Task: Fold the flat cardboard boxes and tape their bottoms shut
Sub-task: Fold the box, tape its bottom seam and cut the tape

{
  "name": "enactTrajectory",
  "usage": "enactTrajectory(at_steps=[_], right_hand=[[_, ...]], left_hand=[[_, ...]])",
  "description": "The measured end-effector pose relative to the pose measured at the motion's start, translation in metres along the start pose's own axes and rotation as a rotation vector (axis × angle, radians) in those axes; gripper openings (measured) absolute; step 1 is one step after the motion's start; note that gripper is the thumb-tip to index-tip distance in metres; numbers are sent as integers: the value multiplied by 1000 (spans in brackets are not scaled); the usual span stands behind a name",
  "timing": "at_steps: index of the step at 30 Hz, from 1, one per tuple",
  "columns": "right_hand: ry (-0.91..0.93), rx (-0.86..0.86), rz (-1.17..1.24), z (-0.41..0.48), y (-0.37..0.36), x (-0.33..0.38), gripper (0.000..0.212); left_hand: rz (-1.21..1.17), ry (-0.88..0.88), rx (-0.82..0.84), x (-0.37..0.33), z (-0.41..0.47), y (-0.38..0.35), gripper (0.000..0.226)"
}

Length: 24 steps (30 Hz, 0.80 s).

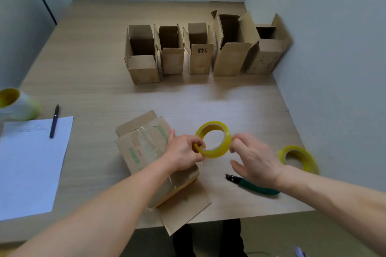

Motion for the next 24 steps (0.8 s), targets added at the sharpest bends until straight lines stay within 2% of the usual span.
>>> enactTrajectory(at_steps=[1, 3, 5, 7, 12, 17, 20, 24], right_hand=[[-48, 86, -34, -10, -6, -6, 30], [-122, 382, -137, -29, -15, -16, 7], [-135, 681, -187, -45, -21, -22, 18], [-134, 859, -204, -55, -25, -24, 25], [-130, 939, -305, -68, -32, -20, 24], [-156, 830, -252, -72, -29, -21, 21], [-183, 830, -198, -80, -35, -19, 26], [-194, 804, -190, -86, -43, -22, 17]], left_hand=[[-11, 2, -7, 1, 0, 0, 21], [-28, 1, -24, 1, 0, -1, 20], [-51, 2, -29, 0, 0, -2, 20], [-53, 5, -34, 0, 0, -2, 19], [-60, 25, -38, -3, 1, -2, 20], [-84, 52, -18, -7, 3, 1, 21], [-79, 50, -10, -6, 3, 1, 22], [-69, 44, -14, -8, 4, 2, 22]])
Point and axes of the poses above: each hand's wrist, its own z-axis towards the middle knuckle, its own y-axis out of the back of the hand, x = y × z, the point moved 1 cm from there along z, towards the middle knuckle, and after that the axes turned 2 degrees about -y, right-handed, at the moved point
